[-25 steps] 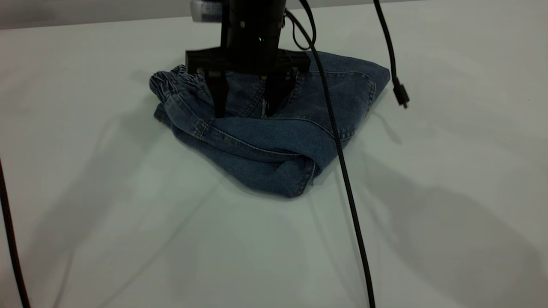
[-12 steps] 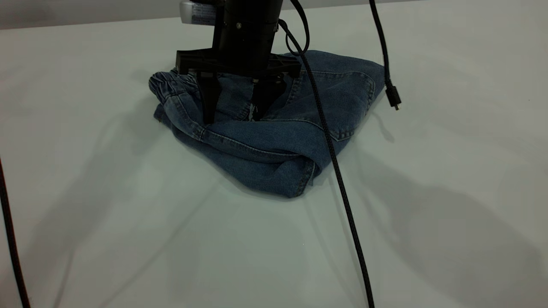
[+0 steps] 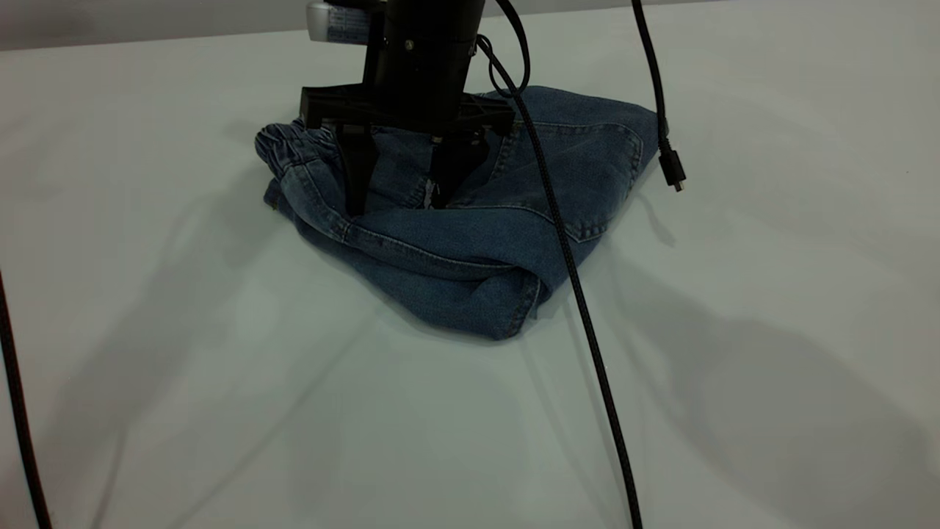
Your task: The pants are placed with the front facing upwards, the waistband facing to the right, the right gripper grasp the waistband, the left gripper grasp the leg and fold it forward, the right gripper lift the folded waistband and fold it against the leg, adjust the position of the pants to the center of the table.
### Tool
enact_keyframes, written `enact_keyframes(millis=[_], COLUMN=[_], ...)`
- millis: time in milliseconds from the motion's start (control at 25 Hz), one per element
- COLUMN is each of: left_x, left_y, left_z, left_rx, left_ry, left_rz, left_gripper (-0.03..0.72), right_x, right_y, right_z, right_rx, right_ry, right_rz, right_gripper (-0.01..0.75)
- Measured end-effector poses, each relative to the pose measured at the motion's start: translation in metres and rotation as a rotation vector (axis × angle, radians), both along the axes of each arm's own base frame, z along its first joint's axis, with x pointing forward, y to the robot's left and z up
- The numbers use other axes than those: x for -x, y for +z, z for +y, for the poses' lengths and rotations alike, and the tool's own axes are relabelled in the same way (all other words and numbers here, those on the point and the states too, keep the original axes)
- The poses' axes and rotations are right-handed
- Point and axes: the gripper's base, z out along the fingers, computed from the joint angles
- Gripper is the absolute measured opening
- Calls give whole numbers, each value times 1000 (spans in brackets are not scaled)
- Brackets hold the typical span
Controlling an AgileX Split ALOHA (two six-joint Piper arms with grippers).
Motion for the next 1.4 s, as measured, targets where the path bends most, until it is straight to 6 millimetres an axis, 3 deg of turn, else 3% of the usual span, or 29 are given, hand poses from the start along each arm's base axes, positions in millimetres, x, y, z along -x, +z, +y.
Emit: enact_keyframes(millis=[880,1200,1400], left_x=[0,-2,-2], left_y=[0,0,0], left_z=[0,6,5], left_rx=[-23,-26,-25], left_ry=[-2,19,10], left_rz=[-8,-10,-9], left_gripper=[316,316,316], right_x=[6,6,-5], right_y=[-1,16,35], right_z=[6,7,-5], right_rx=[-100,-141,-165], right_ry=[100,158,70], right_rz=[18,-23,-36], right_gripper=[468,468,468])
